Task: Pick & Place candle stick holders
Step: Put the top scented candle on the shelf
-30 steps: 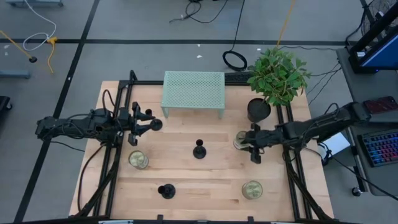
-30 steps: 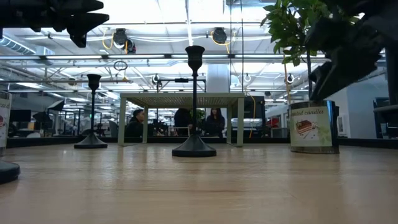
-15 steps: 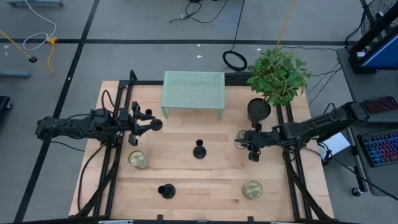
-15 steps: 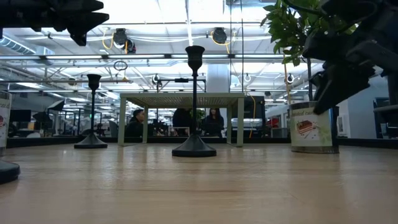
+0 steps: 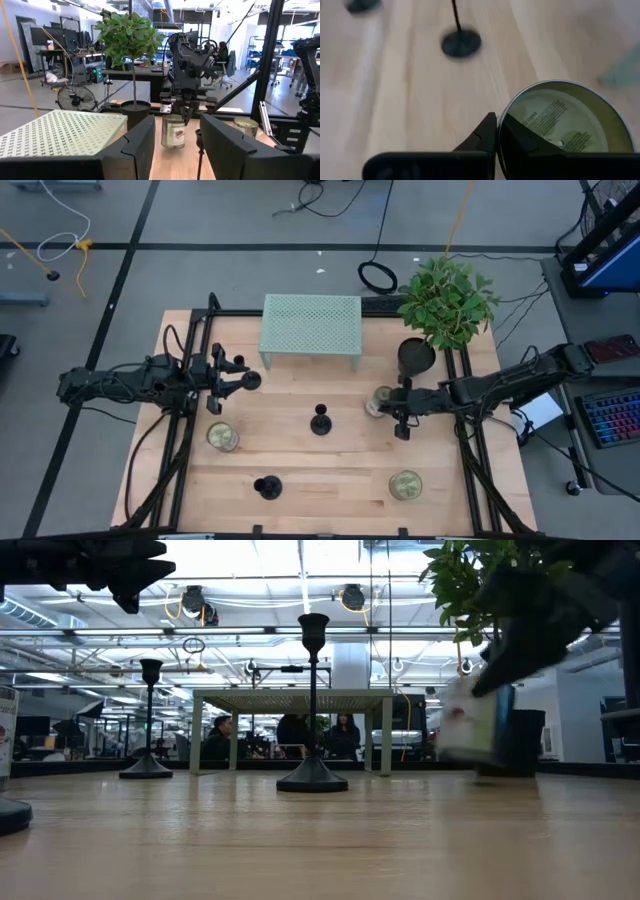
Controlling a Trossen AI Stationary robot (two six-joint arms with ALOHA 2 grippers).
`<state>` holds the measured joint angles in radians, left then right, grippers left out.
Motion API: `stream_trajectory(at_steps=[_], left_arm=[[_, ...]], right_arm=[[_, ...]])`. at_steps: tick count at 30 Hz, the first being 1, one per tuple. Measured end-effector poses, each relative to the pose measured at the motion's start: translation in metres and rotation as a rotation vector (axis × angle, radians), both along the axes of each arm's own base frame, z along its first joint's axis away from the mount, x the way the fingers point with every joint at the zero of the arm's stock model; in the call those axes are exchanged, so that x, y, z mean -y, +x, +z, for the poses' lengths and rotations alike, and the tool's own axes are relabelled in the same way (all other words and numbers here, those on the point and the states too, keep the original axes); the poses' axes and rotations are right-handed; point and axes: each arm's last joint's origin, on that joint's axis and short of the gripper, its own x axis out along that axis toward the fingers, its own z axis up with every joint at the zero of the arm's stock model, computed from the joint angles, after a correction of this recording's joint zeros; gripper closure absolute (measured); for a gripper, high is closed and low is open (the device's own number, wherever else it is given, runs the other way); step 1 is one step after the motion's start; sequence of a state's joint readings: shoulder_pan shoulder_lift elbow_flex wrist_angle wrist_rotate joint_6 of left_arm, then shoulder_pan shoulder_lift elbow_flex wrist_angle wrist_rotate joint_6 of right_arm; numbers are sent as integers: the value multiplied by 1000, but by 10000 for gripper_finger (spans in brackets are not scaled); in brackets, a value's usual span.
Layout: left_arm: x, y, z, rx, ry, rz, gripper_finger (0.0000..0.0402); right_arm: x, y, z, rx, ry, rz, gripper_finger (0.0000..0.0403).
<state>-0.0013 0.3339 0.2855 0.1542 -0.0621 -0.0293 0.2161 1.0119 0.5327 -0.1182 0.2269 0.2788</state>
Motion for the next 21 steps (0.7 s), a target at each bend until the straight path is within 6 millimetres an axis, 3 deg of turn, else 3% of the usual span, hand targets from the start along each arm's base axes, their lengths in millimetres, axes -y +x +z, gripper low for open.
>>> stream_trajectory(at_steps=[8,11,17,21], left_arm=[[0,0,0,0,-2,0,240],[0,0,0,3,-2,0,240],[0,0,1,14,-2,0,240],[0,0,2,16,-2,0,240]], right_arm=[[-6,21,37,419,-54,134,398],[-10,33,54,437,-120,206,399],[-9,75,103,390,-378,253,399],[11,106,138,363,-486,71,400]])
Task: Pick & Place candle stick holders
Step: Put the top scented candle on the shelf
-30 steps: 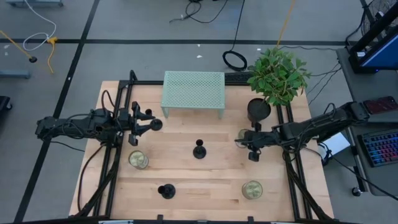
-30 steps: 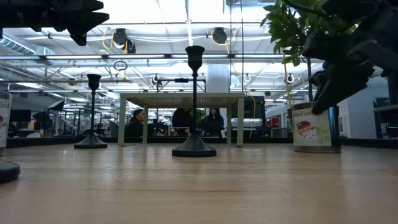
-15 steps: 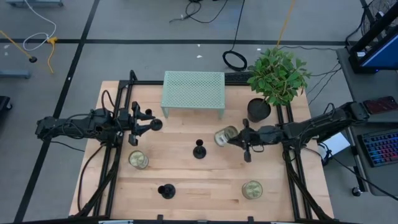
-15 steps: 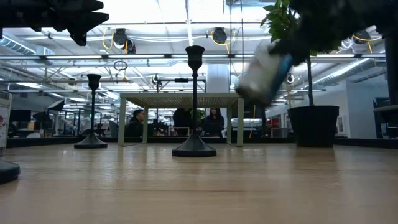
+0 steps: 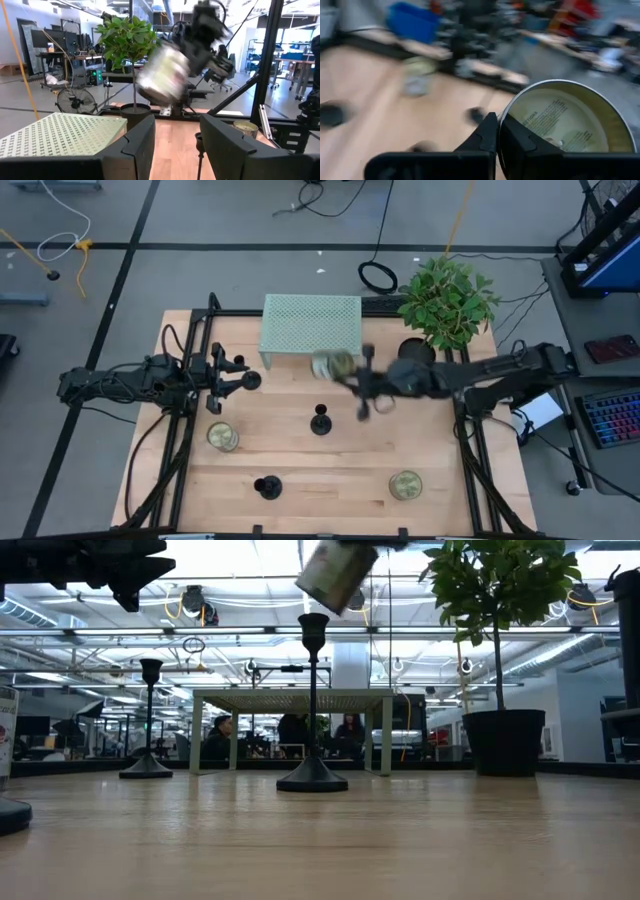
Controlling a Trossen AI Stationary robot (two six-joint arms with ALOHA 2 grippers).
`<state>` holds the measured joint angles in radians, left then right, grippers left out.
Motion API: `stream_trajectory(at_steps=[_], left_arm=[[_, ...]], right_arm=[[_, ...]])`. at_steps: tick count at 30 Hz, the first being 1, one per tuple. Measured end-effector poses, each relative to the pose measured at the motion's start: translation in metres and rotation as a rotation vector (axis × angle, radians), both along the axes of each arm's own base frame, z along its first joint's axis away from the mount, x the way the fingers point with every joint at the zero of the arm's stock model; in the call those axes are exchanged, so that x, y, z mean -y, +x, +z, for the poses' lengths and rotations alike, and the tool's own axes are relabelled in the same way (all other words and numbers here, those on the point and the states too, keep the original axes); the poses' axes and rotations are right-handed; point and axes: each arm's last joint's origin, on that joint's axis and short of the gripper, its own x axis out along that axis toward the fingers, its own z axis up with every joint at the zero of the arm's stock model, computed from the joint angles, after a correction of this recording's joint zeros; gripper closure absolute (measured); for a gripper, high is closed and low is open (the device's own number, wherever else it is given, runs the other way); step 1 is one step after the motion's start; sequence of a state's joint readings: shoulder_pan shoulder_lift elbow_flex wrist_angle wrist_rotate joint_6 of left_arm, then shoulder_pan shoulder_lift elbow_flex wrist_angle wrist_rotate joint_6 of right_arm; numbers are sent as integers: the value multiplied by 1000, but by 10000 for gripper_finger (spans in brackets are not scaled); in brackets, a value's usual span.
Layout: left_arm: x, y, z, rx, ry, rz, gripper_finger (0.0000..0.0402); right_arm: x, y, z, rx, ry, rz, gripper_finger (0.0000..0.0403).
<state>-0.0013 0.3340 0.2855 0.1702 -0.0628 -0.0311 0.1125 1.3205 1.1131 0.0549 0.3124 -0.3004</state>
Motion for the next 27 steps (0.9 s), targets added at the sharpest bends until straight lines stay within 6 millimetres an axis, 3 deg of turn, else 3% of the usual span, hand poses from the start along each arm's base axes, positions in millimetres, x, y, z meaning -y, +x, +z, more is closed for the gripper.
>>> stream_trajectory(at_steps=[4,9,18,27], left_arm=[[0,0,0,0,0,0,240],[0,0,0,0,0,0,240],[-1,0,2,23,-4,31,240],[-1,0,0,6,-12,47,240]], right_arm=[[34,20,29,50,60,-183,400],[77,34,40,-30,126,-322,400],[143,47,35,-183,346,-509,401],[189,55,5,-231,475,-549,401]])
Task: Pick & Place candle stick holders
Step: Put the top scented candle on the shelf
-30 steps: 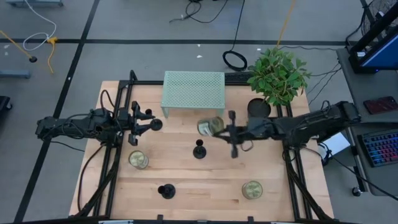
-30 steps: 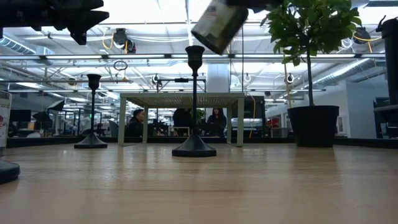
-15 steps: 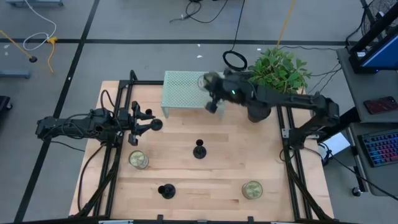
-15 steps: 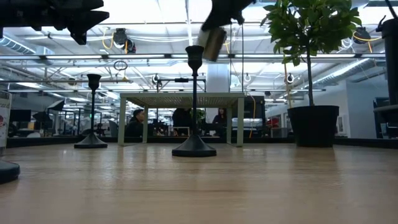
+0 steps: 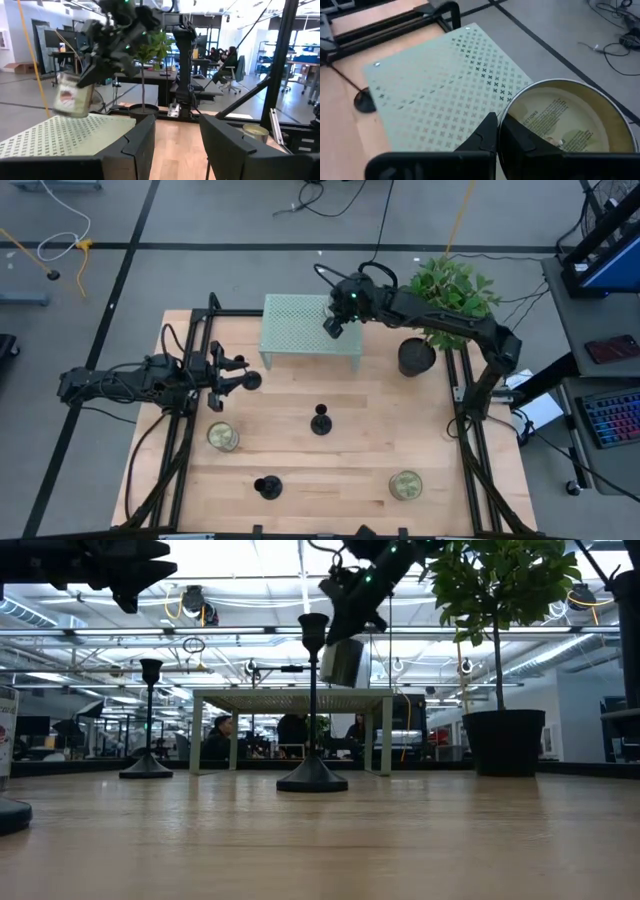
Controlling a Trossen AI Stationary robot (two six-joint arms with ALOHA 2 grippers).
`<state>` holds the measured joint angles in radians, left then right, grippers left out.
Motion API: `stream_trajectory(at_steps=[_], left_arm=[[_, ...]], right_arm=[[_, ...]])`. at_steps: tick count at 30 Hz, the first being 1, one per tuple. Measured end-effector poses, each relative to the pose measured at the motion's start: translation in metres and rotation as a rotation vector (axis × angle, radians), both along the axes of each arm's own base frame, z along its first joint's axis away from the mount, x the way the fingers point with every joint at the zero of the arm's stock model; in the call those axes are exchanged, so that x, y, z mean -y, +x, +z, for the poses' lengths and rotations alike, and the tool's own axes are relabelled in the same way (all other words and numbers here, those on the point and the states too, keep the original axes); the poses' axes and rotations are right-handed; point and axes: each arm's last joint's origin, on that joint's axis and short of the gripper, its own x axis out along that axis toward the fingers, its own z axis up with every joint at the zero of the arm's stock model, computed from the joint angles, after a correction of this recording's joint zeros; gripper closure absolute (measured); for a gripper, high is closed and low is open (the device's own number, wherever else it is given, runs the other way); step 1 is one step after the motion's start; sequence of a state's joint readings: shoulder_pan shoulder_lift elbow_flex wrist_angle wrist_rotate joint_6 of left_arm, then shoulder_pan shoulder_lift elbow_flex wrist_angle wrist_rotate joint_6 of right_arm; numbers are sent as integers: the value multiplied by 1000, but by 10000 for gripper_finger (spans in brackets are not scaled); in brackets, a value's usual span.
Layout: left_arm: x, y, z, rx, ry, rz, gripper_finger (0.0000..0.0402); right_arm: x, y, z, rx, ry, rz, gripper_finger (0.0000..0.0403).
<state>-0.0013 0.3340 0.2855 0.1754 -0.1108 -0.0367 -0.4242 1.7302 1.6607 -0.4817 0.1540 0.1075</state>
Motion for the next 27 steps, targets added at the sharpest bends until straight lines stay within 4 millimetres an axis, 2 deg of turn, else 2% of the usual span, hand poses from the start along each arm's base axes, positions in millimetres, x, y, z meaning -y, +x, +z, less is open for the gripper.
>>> stream_trajectory(at_steps=[6,20,27], left_arm=[[0,0,0,0,-3,-3,240],[0,0,0,0,2,-4,240],[0,0,0,0,2,-4,240]], right_arm=[[13,-1,-15,-57,44,-43,401],[26,-10,-15,-64,62,-96,385],[25,-9,-14,-73,22,-54,378]])
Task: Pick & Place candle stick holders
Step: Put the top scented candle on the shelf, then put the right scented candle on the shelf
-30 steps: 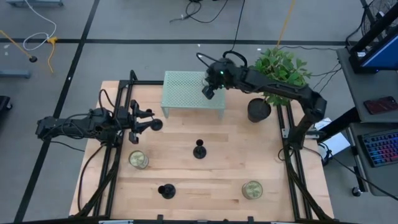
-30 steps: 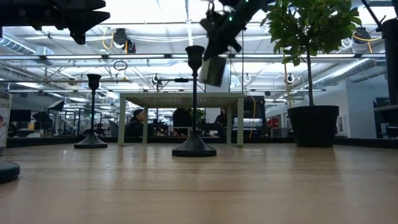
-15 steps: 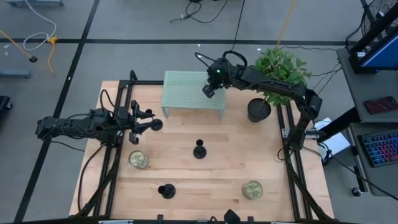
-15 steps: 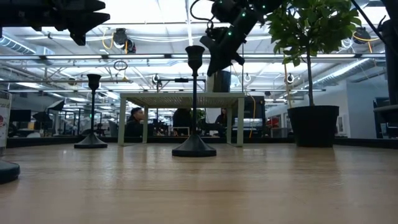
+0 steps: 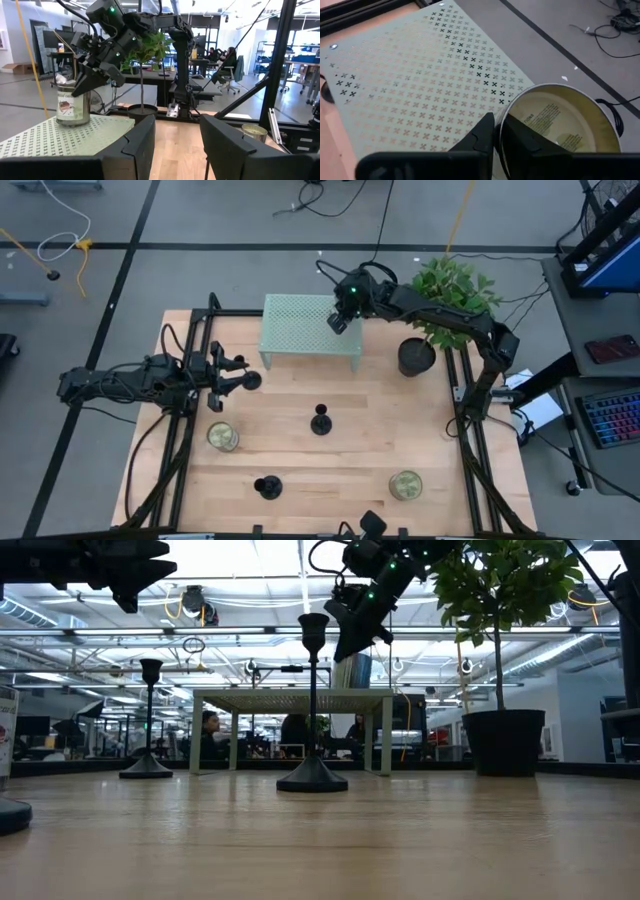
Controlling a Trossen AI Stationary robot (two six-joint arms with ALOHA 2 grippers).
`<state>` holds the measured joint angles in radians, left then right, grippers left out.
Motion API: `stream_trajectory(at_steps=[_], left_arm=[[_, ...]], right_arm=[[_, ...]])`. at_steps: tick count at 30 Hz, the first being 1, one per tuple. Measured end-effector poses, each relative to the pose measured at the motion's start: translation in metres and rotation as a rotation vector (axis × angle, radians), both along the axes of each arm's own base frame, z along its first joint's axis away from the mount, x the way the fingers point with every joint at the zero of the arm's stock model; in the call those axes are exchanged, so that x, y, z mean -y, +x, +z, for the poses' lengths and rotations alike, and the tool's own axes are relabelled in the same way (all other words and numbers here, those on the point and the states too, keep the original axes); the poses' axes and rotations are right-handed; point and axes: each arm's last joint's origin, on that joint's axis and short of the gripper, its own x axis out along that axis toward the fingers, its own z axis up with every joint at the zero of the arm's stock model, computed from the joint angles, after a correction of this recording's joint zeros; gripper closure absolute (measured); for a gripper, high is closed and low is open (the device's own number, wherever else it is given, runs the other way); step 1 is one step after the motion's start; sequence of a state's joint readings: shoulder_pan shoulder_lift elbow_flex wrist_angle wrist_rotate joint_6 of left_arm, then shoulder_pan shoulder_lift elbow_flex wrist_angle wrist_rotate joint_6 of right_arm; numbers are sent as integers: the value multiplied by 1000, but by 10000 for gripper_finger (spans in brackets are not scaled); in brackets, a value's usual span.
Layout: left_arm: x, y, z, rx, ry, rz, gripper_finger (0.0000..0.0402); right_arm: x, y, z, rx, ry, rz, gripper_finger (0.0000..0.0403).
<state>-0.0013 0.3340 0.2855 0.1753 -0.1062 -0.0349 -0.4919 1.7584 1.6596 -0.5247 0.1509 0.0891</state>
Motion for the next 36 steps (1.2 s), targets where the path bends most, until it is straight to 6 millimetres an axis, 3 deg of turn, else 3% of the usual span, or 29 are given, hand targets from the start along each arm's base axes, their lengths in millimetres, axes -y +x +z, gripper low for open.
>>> stream_trajectory(at_steps=[12,19,25,30,36], left_arm=[[0,0,-1,-9,0,0,240],[0,0,-4,-46,-4,-1,240],[1,1,-4,-46,-1,-47,240],[2,1,-4,-44,-16,-65,240],[2,1,-4,-44,-30,-65,240]], right_arm=[[1,3,5,30,-52,23,282],[-18,13,17,53,-165,140,262],[-61,21,27,42,-214,290,262],[-113,26,29,8,-187,428,261],[-179,24,15,-89,-33,521,261]])
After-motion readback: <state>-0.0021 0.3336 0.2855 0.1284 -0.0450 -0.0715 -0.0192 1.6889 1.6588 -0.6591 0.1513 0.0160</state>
